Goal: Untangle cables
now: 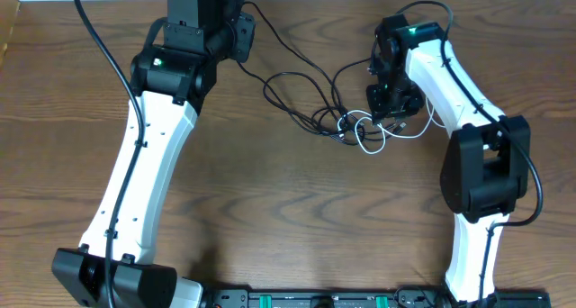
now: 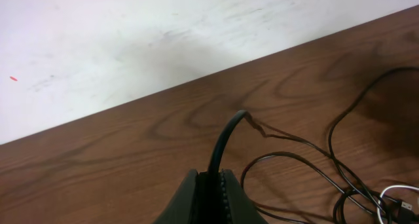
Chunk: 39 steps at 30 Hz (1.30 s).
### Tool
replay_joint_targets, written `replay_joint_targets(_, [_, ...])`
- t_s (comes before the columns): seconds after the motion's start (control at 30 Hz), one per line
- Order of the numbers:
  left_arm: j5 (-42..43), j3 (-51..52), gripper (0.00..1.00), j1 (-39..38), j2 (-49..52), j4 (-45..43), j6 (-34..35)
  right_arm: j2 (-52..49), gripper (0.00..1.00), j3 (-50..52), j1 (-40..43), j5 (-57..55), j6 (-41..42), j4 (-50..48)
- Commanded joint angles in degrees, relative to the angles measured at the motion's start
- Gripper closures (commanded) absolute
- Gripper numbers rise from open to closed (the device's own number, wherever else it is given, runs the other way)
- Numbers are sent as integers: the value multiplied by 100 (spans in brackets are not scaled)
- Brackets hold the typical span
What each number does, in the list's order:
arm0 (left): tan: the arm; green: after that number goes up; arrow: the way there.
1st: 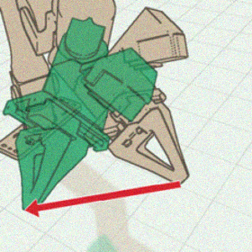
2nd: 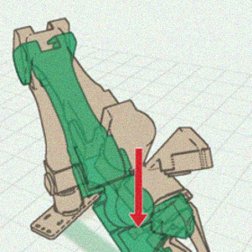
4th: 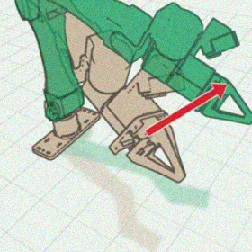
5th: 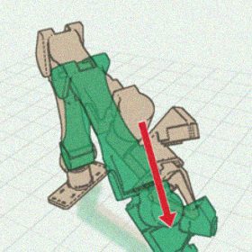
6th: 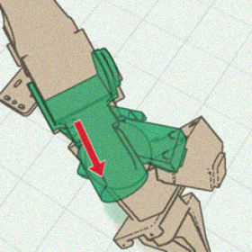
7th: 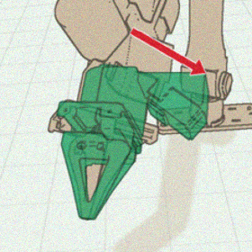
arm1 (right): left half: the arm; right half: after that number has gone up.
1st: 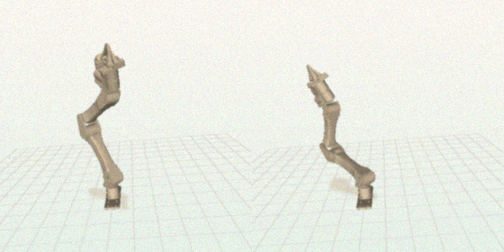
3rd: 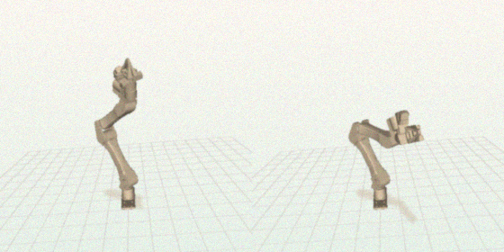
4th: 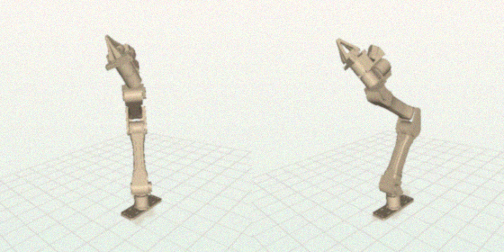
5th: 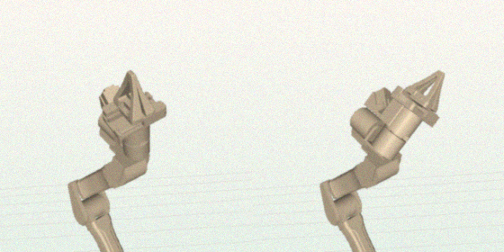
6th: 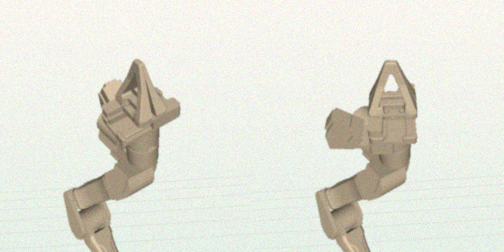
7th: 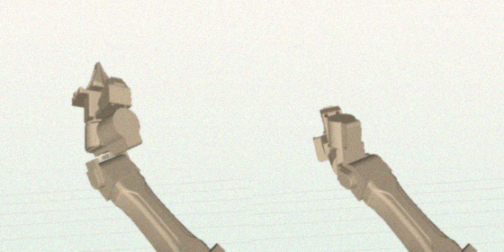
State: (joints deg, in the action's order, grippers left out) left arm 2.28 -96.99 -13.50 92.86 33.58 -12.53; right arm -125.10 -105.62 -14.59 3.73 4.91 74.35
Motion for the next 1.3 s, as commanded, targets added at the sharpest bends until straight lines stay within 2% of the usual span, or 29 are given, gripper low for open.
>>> replay_joint_targets(0.0, [28, 46, 93, 24, -37, -22, -92, -164, 53, 59, -52, 57, -33, -4])
replay_joint_targets(0.4, [28, 46, 93, 24, -37, -26, -92, -254, 52, 140, -35, 306, -616, -164])
replay_joint_targets(0.6, [28, 46, 92, 24, -37, -26, -92, -256, 50, 181, 35, 352, -651, -236])
replay_joint_targets(1.17, [33, 46, 93, 24, -39, -28, -92, -256, 48, 1436, 184, 577, -686, -1226])
replay_joint_targets(1.23, [33, 46, 93, 24, -39, -28, -92, -258, 50, 1561, 177, 573, -649, -1241])
replay_joint_targets(1.27, [31, 46, 93, 24, -39, -28, -92, -258, 54, 1646, 177, 570, -623, -1263])
